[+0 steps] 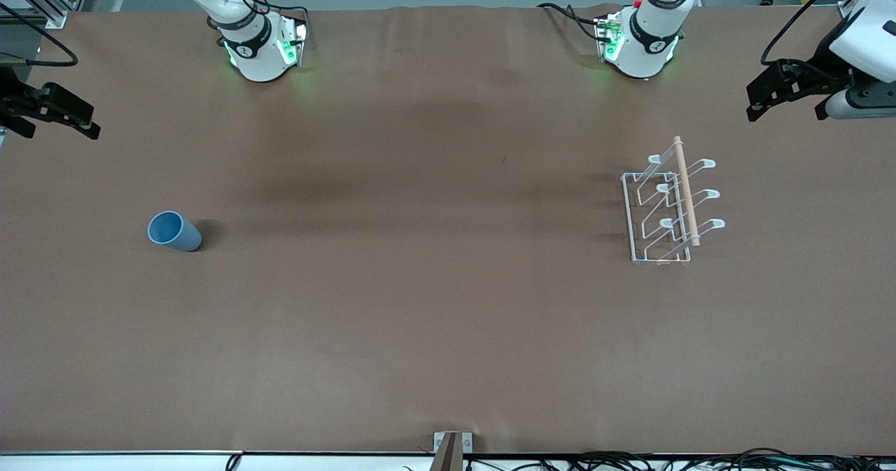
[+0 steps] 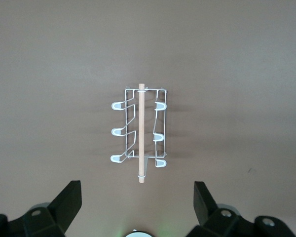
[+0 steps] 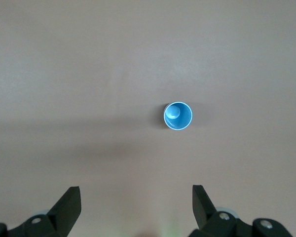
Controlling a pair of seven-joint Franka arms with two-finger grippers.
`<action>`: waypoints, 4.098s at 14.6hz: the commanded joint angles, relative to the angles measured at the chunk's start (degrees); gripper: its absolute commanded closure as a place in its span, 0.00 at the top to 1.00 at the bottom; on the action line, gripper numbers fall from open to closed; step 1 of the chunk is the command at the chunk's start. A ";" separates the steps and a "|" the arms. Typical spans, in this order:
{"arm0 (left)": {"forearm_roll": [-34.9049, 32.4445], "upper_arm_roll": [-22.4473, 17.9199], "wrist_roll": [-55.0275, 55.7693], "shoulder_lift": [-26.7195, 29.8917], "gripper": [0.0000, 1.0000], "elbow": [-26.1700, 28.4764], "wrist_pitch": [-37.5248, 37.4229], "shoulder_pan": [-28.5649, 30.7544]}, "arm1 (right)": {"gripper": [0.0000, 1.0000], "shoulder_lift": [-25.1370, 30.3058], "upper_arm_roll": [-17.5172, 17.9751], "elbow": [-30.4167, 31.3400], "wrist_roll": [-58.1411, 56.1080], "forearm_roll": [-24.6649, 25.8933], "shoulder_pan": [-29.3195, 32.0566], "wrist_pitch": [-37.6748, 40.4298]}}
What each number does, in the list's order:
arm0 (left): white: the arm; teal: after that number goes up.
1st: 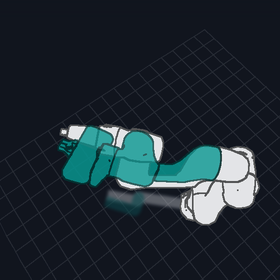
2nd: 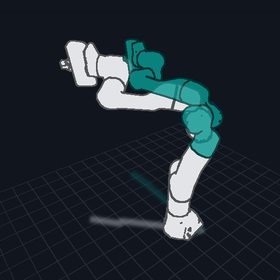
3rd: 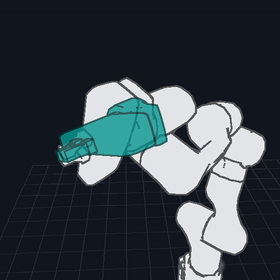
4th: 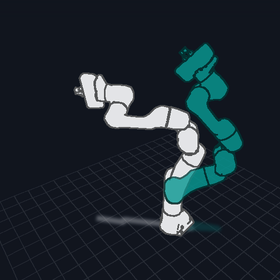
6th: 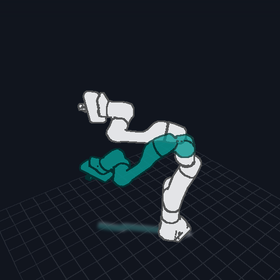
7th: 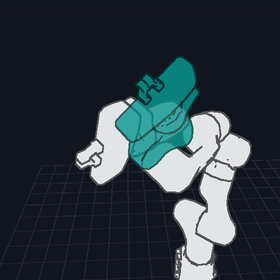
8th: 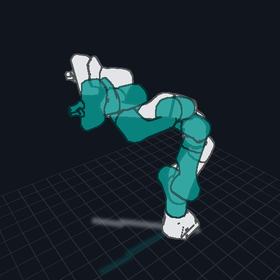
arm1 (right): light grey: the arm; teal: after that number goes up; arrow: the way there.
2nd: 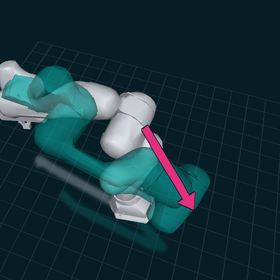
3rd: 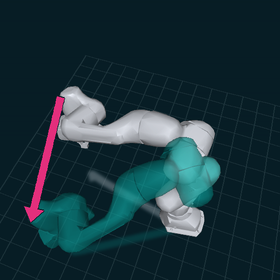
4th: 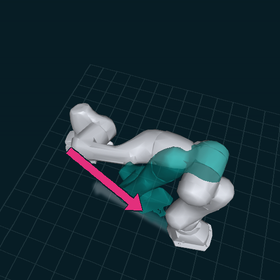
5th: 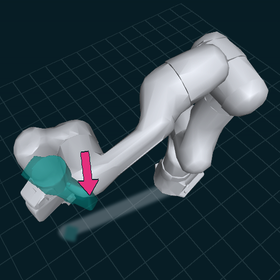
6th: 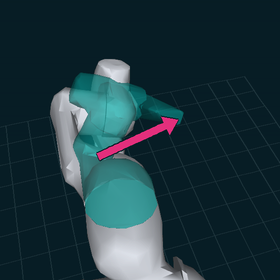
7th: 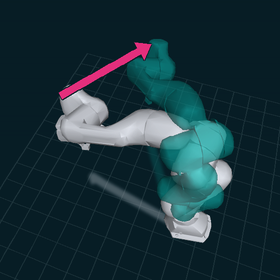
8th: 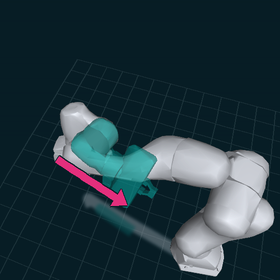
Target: Hang cup on cup holder
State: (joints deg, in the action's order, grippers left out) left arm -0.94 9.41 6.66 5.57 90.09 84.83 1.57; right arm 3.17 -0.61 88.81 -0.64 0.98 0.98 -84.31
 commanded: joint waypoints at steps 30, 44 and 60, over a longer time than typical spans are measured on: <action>0.15 0.87 -4.46 -1.00 1.00 -1.85 -2.56 0.98 | 0.99 -17.67 -0.79 27.81 -6.92 -0.11 13.44 -38.63; 0.41 0.79 -4.55 -1.00 1.00 -1.94 -2.65 0.98 | 0.01 -24.27 -0.27 28.00 -8.68 -0.19 14.40 -40.61; 29.22 1.84 -5.25 -7.14 1.00 -1.85 -3.01 -2.79 | 0.02 -16.10 4.91 13.06 -9.55 -48.07 7.11 -4.46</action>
State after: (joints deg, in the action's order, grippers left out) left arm 24.78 10.84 2.10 1.60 89.83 82.20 0.65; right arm -15.94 2.74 100.97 -9.56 -41.92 7.49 -89.74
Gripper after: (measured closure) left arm 0.000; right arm 0.947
